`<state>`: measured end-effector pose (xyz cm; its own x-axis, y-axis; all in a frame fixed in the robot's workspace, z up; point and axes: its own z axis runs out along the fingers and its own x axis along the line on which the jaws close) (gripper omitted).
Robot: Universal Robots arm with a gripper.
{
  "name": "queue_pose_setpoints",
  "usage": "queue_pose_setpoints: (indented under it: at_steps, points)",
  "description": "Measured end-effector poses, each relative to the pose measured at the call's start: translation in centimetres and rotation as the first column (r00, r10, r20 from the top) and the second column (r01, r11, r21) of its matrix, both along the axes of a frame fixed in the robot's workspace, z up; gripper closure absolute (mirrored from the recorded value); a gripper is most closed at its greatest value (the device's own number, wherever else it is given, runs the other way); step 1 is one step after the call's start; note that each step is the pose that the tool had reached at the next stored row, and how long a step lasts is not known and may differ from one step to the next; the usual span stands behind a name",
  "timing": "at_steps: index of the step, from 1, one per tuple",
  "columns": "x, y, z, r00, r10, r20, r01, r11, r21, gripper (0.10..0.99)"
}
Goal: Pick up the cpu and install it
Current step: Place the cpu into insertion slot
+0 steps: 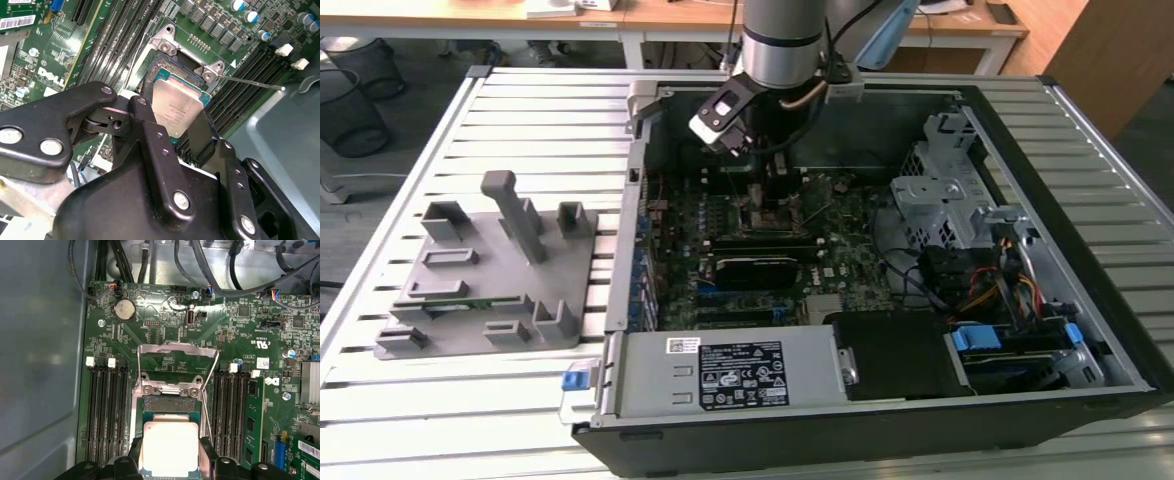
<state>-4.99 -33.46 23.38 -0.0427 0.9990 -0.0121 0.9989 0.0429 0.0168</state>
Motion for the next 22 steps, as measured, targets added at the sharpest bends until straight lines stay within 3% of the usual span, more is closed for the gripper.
queue_pose_setpoints:
  at_steps: [22]
  points:
    - [0.07, 0.0, -2.46, 1.0, -0.003, 0.0, 0.003, 1.0, 0.001, 0.561]
